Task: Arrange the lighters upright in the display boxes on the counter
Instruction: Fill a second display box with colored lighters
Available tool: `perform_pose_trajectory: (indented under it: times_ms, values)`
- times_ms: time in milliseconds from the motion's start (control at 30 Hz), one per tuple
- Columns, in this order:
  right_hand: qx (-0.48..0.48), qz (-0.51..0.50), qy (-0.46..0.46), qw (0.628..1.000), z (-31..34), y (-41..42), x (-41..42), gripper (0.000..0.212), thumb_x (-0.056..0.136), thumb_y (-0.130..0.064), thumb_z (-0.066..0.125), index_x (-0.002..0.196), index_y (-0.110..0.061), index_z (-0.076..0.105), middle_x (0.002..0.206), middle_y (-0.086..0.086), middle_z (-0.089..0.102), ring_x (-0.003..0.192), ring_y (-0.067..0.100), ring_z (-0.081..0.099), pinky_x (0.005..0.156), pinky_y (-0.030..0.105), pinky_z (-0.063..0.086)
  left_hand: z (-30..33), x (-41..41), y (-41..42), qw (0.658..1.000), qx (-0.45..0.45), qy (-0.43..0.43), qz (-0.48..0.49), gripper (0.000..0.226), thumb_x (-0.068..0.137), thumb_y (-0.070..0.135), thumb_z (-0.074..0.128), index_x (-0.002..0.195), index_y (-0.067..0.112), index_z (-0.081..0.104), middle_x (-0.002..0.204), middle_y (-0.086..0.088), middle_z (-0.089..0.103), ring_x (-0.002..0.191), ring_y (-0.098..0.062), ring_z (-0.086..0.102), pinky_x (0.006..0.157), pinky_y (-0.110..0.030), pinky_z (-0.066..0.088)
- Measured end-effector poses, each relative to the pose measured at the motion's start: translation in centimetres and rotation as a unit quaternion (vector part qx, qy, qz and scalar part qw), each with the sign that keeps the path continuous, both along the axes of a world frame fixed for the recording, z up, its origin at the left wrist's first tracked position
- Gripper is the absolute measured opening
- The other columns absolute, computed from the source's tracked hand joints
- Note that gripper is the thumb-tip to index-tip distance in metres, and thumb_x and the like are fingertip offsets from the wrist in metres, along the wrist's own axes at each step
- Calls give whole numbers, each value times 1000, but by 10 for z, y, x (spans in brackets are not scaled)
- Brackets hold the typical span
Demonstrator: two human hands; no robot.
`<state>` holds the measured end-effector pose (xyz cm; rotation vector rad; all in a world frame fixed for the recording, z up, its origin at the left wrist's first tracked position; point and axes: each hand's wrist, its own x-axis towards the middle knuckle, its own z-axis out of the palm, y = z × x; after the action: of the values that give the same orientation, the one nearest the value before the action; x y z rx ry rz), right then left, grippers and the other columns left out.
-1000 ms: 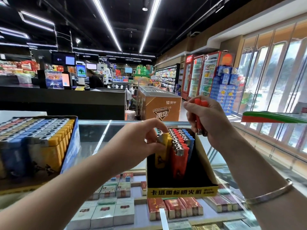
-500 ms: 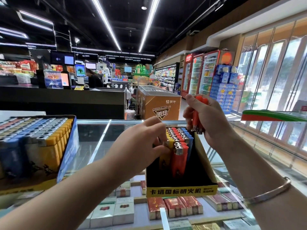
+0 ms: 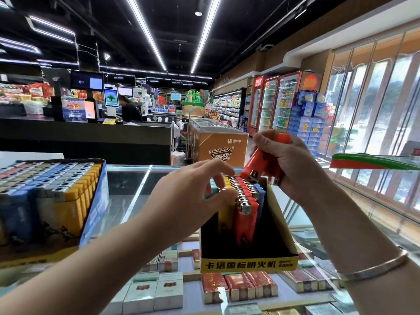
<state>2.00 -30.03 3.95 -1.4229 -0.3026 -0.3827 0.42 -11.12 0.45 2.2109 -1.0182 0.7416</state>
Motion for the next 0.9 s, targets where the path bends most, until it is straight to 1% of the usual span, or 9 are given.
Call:
perform_pose_trajectory:
  times_ms: [67, 133, 200, 267, 433, 533, 633, 733, 900]
  values:
    - [-14, 13, -15, 1000, -1, 3, 0, 15, 65, -21, 67, 73, -16, 56, 69, 6, 61, 56, 14, 61, 46, 25, 48, 1, -3, -2, 1000, -17, 5, -17, 52, 65, 71, 37, 113, 50, 40, 81, 30, 54, 72, 5, 57, 63, -26, 54]
    - [-21, 23, -30, 999, -3, 6, 1, 17, 65, -19, 68, 72, -14, 53, 71, 9, 58, 52, 14, 60, 40, 23, 45, 1, -6, -4, 999, -24, -7, -30, 51, 68, 68, 42, 115, 52, 33, 84, 27, 56, 74, 1, 60, 64, -32, 56]
    - [-31, 40, -43, 998, -5, 9, 1, 18, 66, -16, 67, 72, -11, 51, 64, 7, 59, 48, 13, 59, 38, 22, 44, 1, -8, -5, 998, -27, -51, -31, 46, 74, 62, 55, 115, 48, 40, 89, 28, 54, 73, 0, 60, 63, -33, 56]
    - [-45, 60, -47, 996, -7, 12, 2, 18, 68, -15, 67, 73, -10, 51, 57, 3, 60, 45, 13, 57, 37, 20, 43, 2, -8, -3, 995, -45, -82, -37, 38, 75, 57, 58, 109, 42, 50, 87, 28, 56, 73, 3, 60, 62, -29, 56]
    - [-68, 82, -42, 993, -6, 11, 1, 19, 71, -17, 67, 75, -10, 50, 56, -1, 61, 42, 15, 54, 36, 20, 43, 4, -7, -2, 980, -166, 24, -110, 13, 78, 45, 59, 87, 38, 64, 76, 24, 66, 72, 2, 64, 62, -11, 51]
    - [-46, 51, -51, 996, -5, 7, 2, 16, 87, -19, 58, 77, -10, 49, 55, 2, 57, 37, 15, 51, 36, 19, 41, 6, -2, 1, 964, -236, 77, -95, 18, 80, 29, 63, 91, 38, 53, 81, 13, 69, 76, -2, 66, 66, -17, 53]
    - [-10, -25, -40, 999, -3, -3, 4, 24, 96, -24, 47, 77, -11, 50, 54, -1, 58, 42, 14, 50, 40, 21, 42, 11, 1, 5, 932, -308, 144, -123, 25, 70, 27, 65, 92, 27, 54, 82, 4, 72, 77, -9, 69, 71, -25, 54]
    - [18, -78, -4, 997, -4, -9, 5, 27, 97, -28, 45, 76, -12, 51, 51, -3, 58, 42, 11, 52, 40, 19, 42, 15, -3, 5, 926, -301, 157, -163, 21, 64, 26, 66, 86, 25, 65, 79, 5, 73, 75, -9, 68, 70, -19, 53]
    - [-1, -80, 7, 997, -7, -3, 6, 30, 97, -29, 45, 75, -12, 52, 50, -2, 58, 42, 12, 51, 40, 20, 42, 11, -9, -1, 949, -205, 154, -183, 22, 67, 27, 66, 88, 31, 72, 84, 10, 68, 74, -7, 65, 68, -18, 53]
